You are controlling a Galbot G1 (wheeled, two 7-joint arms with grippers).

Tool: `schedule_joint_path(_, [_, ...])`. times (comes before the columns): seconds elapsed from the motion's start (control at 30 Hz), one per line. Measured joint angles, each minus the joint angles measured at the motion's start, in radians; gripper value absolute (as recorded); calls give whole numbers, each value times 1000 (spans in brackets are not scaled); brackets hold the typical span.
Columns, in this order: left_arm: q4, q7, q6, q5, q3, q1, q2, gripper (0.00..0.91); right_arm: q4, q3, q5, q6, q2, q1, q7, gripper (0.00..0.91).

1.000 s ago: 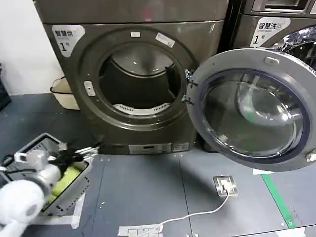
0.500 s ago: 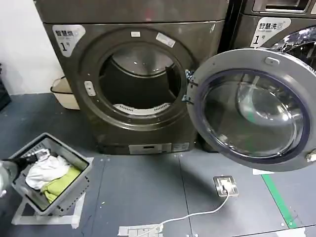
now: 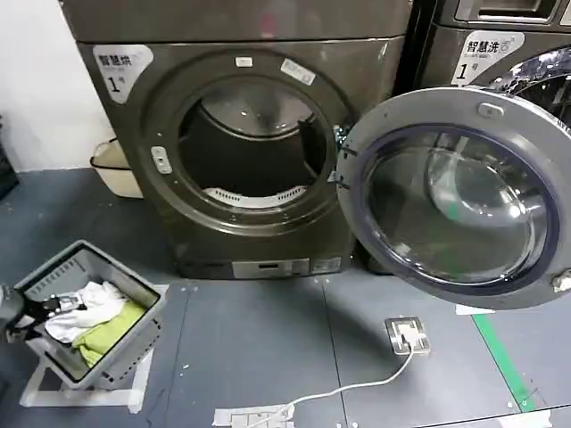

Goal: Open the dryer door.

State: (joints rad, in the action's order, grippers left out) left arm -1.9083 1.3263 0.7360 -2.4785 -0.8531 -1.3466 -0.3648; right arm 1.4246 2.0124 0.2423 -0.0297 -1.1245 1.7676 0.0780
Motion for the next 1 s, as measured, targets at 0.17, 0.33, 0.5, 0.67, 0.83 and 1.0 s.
schedule_joint_path(0.17, [28,6,0,-35,8,15,15,907,4,-7,0,1,-4,0,0,907])
schedule_joint_path(0.33, [38,6,0,-44,16,30,20,907,5,-7,2,1,-5,0,2,907])
schedule_joint_path(0.5, [38,4,0,-42,20,31,18,907,1,-7,5,0,-5,0,2,907])
schedule_joint_path(0.67, [39,2,0,-40,21,30,19,907,2,-6,17,-5,-8,0,-3,907])
schedule_joint_path(0.83, [41,1,0,-38,22,32,19,907,1,1,50,-26,-12,-2,-38,907])
schedule_joint_path(1.0, [44,-1,0,-36,23,34,20,907,-4,3,40,-34,-12,-3,-51,907])
